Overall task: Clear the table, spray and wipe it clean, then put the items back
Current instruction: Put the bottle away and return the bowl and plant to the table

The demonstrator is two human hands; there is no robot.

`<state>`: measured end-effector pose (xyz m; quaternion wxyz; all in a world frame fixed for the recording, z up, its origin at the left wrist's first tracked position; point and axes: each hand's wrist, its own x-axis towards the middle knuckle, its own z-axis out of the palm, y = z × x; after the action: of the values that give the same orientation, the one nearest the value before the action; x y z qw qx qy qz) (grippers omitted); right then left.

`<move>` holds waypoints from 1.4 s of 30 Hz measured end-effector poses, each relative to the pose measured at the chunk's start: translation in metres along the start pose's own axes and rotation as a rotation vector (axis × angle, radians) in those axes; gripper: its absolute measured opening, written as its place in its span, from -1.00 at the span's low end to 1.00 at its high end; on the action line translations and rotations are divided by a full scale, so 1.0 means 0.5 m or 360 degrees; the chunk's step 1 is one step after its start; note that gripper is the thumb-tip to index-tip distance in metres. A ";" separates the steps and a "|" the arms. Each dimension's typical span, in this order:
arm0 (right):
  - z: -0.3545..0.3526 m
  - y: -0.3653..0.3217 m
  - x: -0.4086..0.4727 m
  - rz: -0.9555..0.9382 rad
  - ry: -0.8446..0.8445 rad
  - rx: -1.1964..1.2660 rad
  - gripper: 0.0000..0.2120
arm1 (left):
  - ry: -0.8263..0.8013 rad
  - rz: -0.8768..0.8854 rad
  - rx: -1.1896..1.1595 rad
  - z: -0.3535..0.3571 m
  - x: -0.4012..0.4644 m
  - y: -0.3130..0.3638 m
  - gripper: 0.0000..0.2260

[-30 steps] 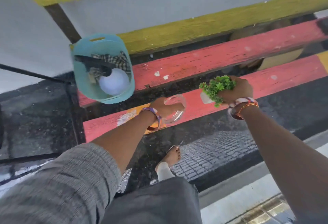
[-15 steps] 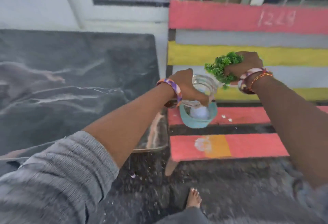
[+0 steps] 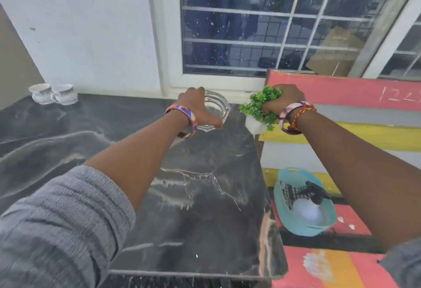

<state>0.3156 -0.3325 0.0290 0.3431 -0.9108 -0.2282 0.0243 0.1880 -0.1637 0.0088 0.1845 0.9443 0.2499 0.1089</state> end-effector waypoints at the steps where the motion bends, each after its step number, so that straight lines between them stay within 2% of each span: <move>1: 0.017 -0.011 0.021 -0.0004 -0.0005 -0.0003 -0.66 | 0.0018 -0.0018 0.0028 -0.003 0.025 -0.020 -0.22; 6: 0.099 -0.043 0.126 -0.0047 -0.0036 -0.0042 -0.64 | -0.0035 -0.0074 0.0102 0.005 0.143 -0.105 -0.29; 14: 0.238 -0.048 0.312 0.0071 -0.0032 0.0047 -0.52 | -0.0242 -0.0236 0.0169 0.087 0.310 -0.221 -0.16; 19: 0.306 -0.039 0.384 0.0178 0.0000 0.0125 -0.50 | -0.0249 -0.0332 0.0167 0.139 0.385 -0.275 -0.16; 23: 0.347 -0.046 0.407 0.0229 0.0042 0.0183 -0.53 | -0.0254 -0.0346 0.0135 0.166 0.428 -0.307 -0.11; 30: 0.379 -0.065 0.431 0.0302 0.0054 0.0201 -0.53 | -0.0332 -0.0292 0.0059 0.187 0.476 -0.337 -0.17; 33: 0.385 -0.071 0.428 0.0279 0.0017 0.0131 -0.46 | -0.0309 -0.0250 0.0075 0.184 0.479 -0.344 -0.23; 38: 0.387 -0.085 0.399 0.0244 0.0028 -0.0050 -0.21 | -0.0235 -0.0104 0.0187 0.138 0.460 -0.358 -0.29; 42: 0.387 -0.108 0.340 0.0312 0.0099 -0.0343 -0.22 | -0.0124 -0.0043 0.0316 0.075 0.414 -0.383 -0.39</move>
<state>0.4074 -0.1043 -0.0651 0.2463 -0.9606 -0.1286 0.0049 0.2926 0.0858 -0.0789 0.1011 0.9579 0.2649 0.0445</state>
